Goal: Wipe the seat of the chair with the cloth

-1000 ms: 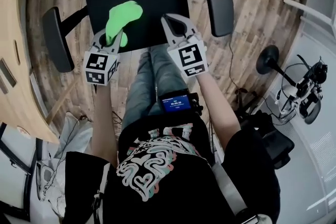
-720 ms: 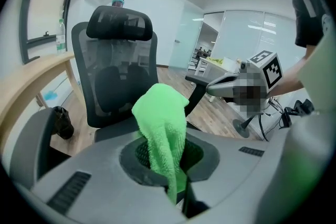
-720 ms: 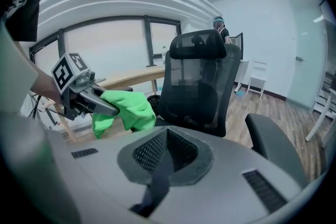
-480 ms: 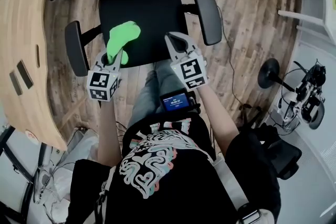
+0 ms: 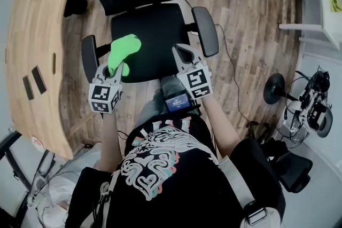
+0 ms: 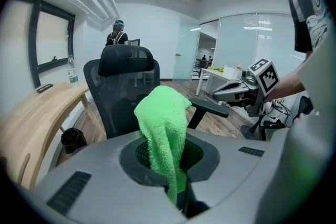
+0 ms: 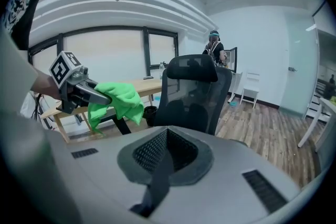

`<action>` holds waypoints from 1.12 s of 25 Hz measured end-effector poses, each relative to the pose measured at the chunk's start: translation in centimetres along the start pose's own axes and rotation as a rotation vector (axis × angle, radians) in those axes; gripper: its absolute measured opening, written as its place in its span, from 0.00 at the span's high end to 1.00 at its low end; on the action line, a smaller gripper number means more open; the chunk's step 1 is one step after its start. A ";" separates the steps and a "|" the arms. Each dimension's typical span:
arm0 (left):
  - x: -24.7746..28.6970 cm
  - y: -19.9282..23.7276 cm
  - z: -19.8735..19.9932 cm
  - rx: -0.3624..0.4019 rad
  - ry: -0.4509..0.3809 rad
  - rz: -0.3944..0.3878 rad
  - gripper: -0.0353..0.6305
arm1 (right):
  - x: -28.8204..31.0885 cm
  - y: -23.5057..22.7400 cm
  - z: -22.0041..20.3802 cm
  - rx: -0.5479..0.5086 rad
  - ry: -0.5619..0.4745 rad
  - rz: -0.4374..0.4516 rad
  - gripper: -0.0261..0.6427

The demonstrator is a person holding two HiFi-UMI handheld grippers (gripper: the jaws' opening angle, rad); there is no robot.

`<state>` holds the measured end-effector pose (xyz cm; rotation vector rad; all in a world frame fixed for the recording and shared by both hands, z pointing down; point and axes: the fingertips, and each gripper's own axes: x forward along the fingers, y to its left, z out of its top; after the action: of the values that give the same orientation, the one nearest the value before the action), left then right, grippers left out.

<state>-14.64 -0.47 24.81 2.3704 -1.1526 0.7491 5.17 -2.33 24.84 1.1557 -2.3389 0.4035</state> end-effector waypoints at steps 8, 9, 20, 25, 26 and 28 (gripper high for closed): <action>-3.3 -0.8 3.9 0.013 -0.065 0.017 0.91 | -2.6 0.3 3.1 -0.001 -0.035 -0.014 0.96; -3.7 -0.9 4.3 0.018 -0.073 0.018 0.91 | -3.0 0.3 3.5 0.001 -0.041 -0.017 0.96; -6.2 -1.4 8.6 0.055 -0.160 0.021 0.91 | -5.1 -0.3 6.9 -0.004 -0.105 -0.054 0.96; -7.0 -1.1 9.0 0.089 -0.176 0.018 0.91 | -5.3 -0.3 7.6 -0.020 -0.122 -0.080 0.96; -7.1 -1.1 9.1 0.091 -0.176 0.020 0.91 | -5.3 -0.2 7.7 -0.018 -0.123 -0.079 0.96; -7.4 -1.1 9.2 0.094 -0.177 0.026 0.91 | -5.2 -0.1 7.8 -0.017 -0.126 -0.073 0.96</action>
<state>-14.94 -0.56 12.95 2.5475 -1.2459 0.6240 5.64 -2.60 15.48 1.2880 -2.3934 0.2925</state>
